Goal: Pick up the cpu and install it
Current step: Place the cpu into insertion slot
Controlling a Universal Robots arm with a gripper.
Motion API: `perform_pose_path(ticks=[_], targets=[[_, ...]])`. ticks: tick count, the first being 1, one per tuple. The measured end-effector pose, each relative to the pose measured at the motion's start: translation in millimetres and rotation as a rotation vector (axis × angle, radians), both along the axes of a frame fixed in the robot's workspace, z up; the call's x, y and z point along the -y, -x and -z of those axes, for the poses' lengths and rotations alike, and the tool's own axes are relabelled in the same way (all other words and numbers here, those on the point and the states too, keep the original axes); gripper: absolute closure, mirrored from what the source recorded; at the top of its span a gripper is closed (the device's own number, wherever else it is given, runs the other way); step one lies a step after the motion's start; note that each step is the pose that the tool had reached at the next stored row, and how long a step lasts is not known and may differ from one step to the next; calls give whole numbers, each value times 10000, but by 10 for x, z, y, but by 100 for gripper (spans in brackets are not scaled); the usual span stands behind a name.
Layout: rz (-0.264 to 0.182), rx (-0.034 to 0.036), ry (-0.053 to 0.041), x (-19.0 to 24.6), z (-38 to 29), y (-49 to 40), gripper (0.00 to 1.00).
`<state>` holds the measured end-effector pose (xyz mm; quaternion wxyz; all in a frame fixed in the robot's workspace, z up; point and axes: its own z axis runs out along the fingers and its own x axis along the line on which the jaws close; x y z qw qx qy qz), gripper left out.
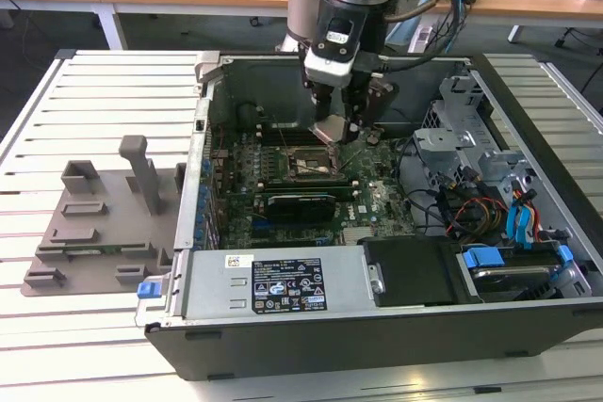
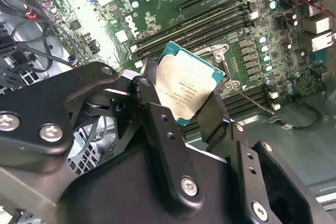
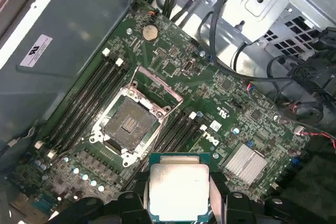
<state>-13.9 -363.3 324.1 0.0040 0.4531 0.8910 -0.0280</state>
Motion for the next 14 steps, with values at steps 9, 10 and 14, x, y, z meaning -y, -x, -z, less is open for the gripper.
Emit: perform_pose_path(ticks=[9, 10, 14], targets=[[1142, 0, 3, 0, 0, 0, 45], [1215, 0, 2, 0, 0, 0, 45], [1517, 0, 3, 0, 0, 0, 45]])
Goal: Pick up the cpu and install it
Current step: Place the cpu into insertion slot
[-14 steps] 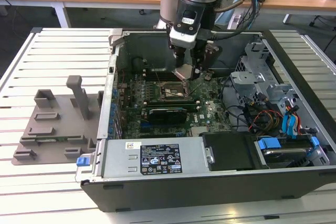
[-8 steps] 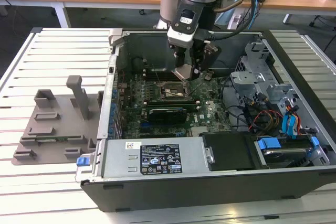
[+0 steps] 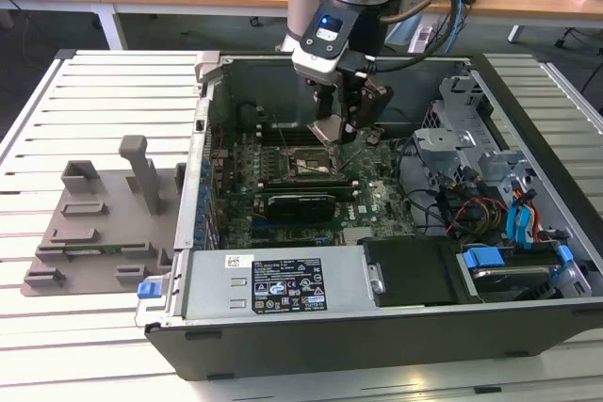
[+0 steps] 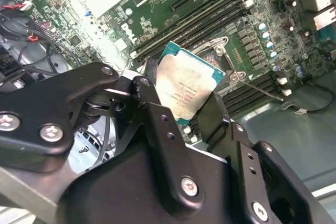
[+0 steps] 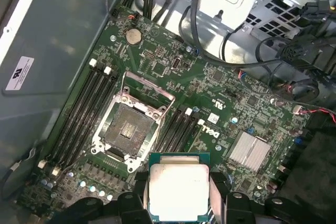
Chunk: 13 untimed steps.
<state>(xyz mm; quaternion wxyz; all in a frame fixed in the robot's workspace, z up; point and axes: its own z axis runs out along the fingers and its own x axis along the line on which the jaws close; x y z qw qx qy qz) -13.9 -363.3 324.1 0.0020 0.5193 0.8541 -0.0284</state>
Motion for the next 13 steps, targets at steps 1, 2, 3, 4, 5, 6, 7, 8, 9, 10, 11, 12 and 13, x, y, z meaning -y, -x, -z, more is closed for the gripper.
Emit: perform_pose_path(ticks=[1, 2, 3, 4, 5, 6, 7, 8, 9, 10, 11, 12, 13], targets=[[50, 0, 0, 0, 0, 0, 45], [106, 0, 0, 0, 0, 0, 45], [187, 0, 0, 0, 0, 0, 45], [268, 0, 0, 0, 0, 0, 45], [466, 0, 0, 0, 0, 0, 45], [654, 0, -1, 0, 1, 0, 45], [775, 0, 0, 0, 1, 0, 45], [925, 0, 1, 0, 1, 0, 45], [1014, 0, 1, 0, 1, 0, 45], [1097, 0, -1, 0, 2, 0, 45], [1184, -1, 0, 0, 2, 0, 45], [1281, 0, -1, 0, 2, 0, 45], [1376, 0, 0, 0, 2, 0, 45]])
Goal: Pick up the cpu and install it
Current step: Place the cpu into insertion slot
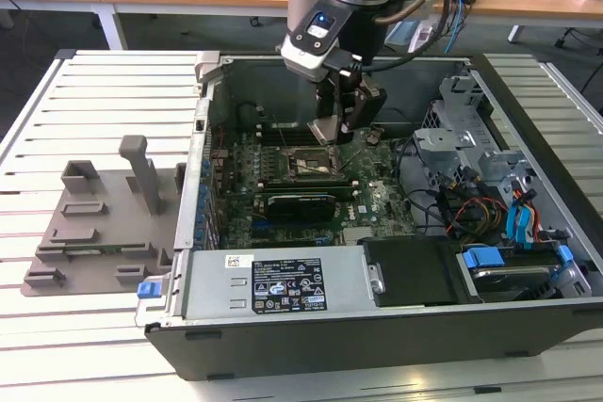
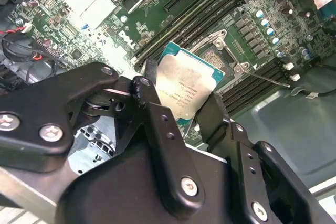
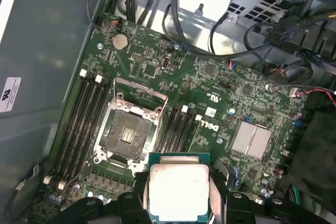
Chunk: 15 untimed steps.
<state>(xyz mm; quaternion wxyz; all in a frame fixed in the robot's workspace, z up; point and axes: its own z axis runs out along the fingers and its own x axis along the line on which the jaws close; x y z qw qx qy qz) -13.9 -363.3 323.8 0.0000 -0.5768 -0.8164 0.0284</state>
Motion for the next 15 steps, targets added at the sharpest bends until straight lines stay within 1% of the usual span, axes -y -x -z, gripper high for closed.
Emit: perform_pose_path(ticks=[4, 15], targets=[[293, 0, 0, 0, 0, 0, 45], [1583, 0, 1, 0, 1, 0, 45]])
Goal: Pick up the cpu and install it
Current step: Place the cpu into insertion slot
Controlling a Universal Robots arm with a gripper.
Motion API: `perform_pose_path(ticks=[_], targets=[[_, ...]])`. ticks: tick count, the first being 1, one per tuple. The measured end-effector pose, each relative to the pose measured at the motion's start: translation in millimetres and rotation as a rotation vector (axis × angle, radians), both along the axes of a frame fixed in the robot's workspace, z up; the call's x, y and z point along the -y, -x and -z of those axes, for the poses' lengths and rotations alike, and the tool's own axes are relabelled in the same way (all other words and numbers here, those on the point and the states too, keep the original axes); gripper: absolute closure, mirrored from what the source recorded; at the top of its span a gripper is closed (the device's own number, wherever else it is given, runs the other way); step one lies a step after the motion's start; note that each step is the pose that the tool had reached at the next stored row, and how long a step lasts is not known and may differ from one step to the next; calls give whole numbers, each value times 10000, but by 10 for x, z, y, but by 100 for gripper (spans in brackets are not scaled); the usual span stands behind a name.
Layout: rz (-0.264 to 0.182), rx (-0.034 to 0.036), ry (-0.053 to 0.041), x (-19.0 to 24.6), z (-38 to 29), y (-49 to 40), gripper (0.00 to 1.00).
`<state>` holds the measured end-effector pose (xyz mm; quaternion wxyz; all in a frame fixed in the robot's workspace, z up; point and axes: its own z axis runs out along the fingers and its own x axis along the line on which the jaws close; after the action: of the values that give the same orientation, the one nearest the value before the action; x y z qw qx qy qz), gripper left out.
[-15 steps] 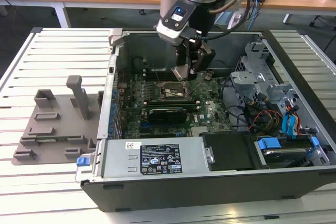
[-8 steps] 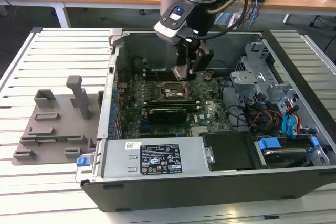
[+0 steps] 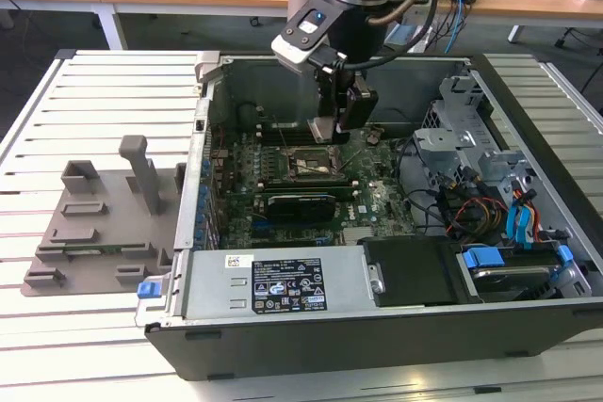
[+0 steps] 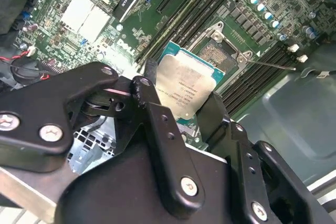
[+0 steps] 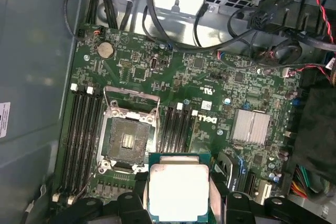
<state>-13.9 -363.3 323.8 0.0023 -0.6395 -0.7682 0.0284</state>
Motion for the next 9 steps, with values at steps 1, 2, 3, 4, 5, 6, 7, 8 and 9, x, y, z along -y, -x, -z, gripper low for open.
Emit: perform_pose_path(ticks=[1, 2, 3, 4, 5, 6, 7, 8, 9], targets=[[104, 0, -1, 0, 0, 0, 45], [184, 1, -1, 0, 0, 0, 45], [235, 0, -1, 0, 0, 0, 45], [303, 0, 0, 0, 0, 0, 45], [380, 0, 0, 0, 0, 0, 45], [473, 0, 0, 0, 0, 0, 45], [553, 0, 0, 0, 0, 0, 45], [655, 0, -1, 0, 1, 0, 45], [731, 0, 0, 0, 1, 0, 45]])
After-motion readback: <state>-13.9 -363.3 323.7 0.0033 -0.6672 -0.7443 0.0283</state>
